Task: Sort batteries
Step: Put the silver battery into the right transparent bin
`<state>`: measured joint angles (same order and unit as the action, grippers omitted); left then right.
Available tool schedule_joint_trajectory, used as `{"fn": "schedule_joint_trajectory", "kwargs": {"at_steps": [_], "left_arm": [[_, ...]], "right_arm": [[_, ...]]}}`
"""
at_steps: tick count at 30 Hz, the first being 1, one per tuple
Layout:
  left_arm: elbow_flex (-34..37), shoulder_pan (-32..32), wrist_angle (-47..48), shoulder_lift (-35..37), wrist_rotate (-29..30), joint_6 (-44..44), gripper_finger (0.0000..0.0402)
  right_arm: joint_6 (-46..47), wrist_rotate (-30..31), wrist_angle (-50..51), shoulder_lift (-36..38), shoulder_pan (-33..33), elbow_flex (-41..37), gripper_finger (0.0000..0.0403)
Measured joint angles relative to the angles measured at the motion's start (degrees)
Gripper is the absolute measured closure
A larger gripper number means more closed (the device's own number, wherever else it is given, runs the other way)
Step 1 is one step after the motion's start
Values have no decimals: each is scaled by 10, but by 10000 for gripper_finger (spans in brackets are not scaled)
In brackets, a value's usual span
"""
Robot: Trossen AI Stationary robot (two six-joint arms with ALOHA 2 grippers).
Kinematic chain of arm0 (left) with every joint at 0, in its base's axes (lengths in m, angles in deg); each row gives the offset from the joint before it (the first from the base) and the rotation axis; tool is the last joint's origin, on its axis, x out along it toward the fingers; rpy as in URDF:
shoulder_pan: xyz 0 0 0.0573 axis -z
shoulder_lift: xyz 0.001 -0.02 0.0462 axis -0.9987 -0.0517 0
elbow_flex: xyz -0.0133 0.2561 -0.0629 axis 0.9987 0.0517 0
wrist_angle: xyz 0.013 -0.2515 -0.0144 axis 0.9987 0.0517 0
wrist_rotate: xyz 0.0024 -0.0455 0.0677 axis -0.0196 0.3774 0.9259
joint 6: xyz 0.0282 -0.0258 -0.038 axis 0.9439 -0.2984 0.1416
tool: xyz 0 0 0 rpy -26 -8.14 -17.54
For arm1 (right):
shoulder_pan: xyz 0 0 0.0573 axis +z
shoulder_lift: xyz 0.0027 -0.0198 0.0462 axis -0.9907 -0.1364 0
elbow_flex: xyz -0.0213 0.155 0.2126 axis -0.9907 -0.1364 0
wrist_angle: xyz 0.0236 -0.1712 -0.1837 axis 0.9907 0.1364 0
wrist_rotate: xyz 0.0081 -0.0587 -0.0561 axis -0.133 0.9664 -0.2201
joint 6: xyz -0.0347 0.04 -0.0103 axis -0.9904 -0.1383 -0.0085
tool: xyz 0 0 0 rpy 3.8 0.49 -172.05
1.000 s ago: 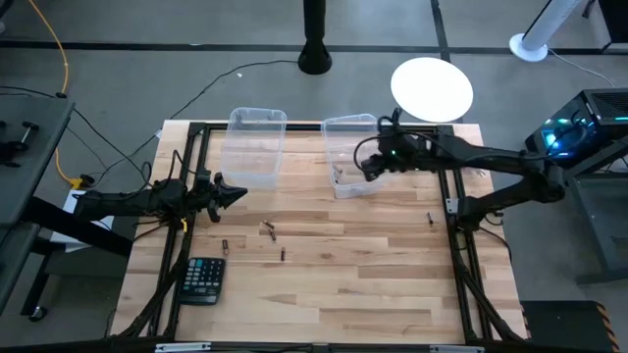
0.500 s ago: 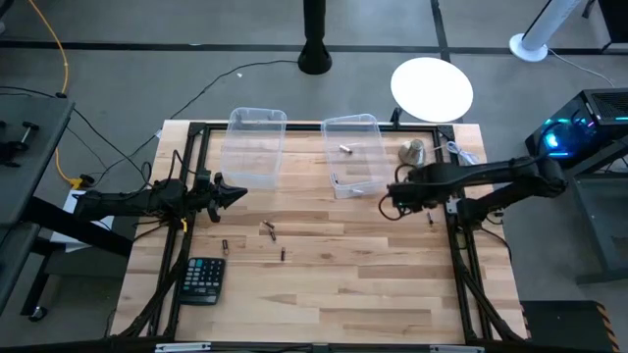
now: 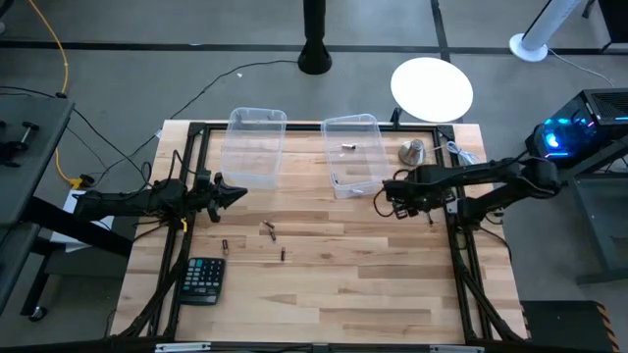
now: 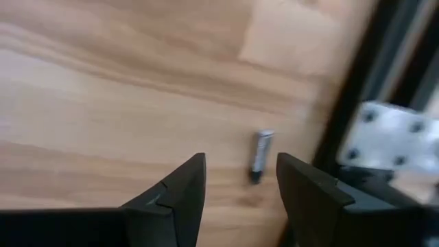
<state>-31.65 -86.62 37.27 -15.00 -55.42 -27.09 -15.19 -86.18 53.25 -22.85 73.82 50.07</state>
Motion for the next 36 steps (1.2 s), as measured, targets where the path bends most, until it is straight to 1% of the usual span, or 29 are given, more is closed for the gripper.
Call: {"fn": "schedule_joint_trajectory", "kwargs": {"at_steps": [2,3,7,9,14,18,21,24,27,36], "left_arm": [[0,0,0,0,0,0,402],[0,0,0,0,0,0,401],[0,0,0,0,0,0,402],[0,0,0,0,0,0,401],[0,0,0,0,0,0,401],[0,0,0,0,0,0,401],[0,0,0,0,0,0,401],[0,0,0,0,0,0,401],[0,0,0,0,0,0,402],[0,0,0,0,0,0,402]], "right_arm": [[-35,-28,1,-17,-11,-6,231],[-54,-32,4,-26,-14,-9,231],[-105,-2,11,-62,-18,-10,231],[-118,-2,10,-76,-23,-10,231],[-174,-19,-1,-109,-37,-10,231],[-217,-46,-3,-128,-56,-10,231],[-247,-50,-8,-140,-70,-10,231],[-299,-54,-7,-155,-86,-10,231],[-358,-83,-6,-173,-101,-10,231],[-452,-99,-7,-240,-116,-10,231]]}}
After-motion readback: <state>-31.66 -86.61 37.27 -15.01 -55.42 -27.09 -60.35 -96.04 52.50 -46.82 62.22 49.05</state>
